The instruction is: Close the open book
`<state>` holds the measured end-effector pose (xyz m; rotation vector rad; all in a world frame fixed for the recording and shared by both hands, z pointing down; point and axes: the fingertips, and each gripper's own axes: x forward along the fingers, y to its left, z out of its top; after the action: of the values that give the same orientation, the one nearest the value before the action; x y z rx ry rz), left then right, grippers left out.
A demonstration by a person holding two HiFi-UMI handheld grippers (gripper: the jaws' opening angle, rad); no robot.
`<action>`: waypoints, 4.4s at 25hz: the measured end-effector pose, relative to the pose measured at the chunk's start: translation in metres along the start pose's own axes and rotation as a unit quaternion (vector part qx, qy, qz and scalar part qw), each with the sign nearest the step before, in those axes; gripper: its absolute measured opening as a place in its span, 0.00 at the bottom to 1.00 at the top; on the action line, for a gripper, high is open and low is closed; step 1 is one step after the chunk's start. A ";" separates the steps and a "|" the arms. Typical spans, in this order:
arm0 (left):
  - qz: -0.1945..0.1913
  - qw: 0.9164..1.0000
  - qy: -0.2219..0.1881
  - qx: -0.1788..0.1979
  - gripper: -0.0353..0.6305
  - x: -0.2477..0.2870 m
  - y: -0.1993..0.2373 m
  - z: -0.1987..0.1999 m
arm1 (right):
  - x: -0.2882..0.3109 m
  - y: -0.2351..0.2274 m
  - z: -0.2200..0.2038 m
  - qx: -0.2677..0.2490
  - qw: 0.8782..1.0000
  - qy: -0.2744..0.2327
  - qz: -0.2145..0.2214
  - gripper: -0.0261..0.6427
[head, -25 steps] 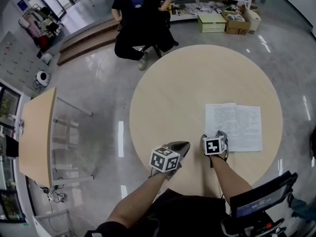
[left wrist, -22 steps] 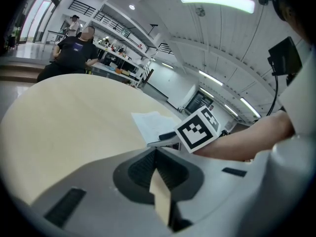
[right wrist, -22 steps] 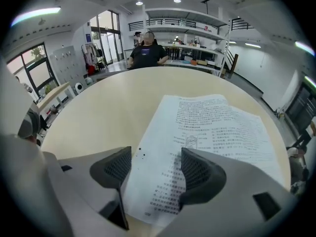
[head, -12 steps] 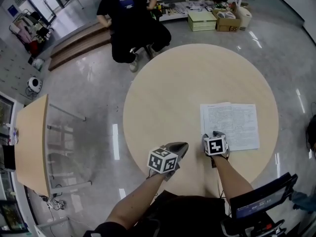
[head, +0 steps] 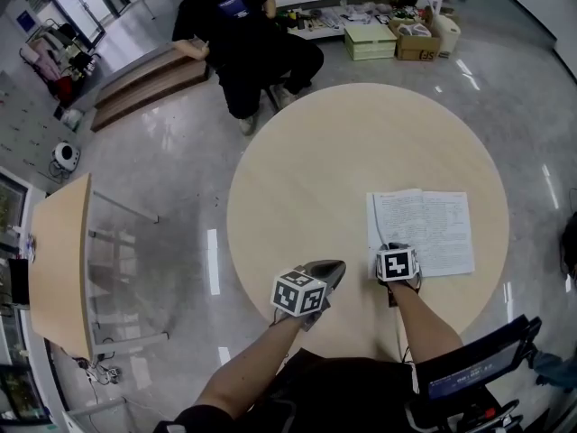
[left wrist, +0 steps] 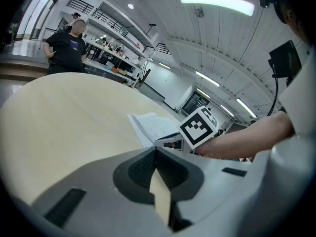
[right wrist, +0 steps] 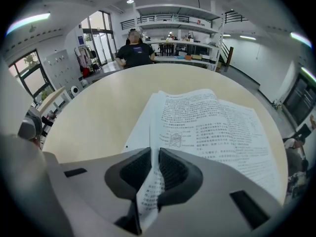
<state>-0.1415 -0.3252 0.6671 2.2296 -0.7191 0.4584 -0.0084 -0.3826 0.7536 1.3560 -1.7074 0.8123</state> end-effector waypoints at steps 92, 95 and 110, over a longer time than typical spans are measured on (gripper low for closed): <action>0.048 0.997 -0.046 -0.025 0.04 -0.003 -0.015 0.027 | -0.071 -0.007 -0.023 -0.090 0.990 -0.010 0.110 0.47; 0.045 0.998 -0.040 -0.026 0.04 -0.001 -0.012 0.023 | -0.068 -0.005 -0.029 -0.118 0.988 -0.003 0.101 0.47; 0.049 0.998 -0.020 -0.022 0.04 0.008 -0.032 0.017 | -0.059 -0.011 -0.063 -0.478 0.877 -0.044 0.033 0.45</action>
<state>-0.1141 -0.3222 0.6430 2.1739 -0.8555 0.4421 0.0214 -0.3040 0.7325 0.6390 -1.8343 -0.1206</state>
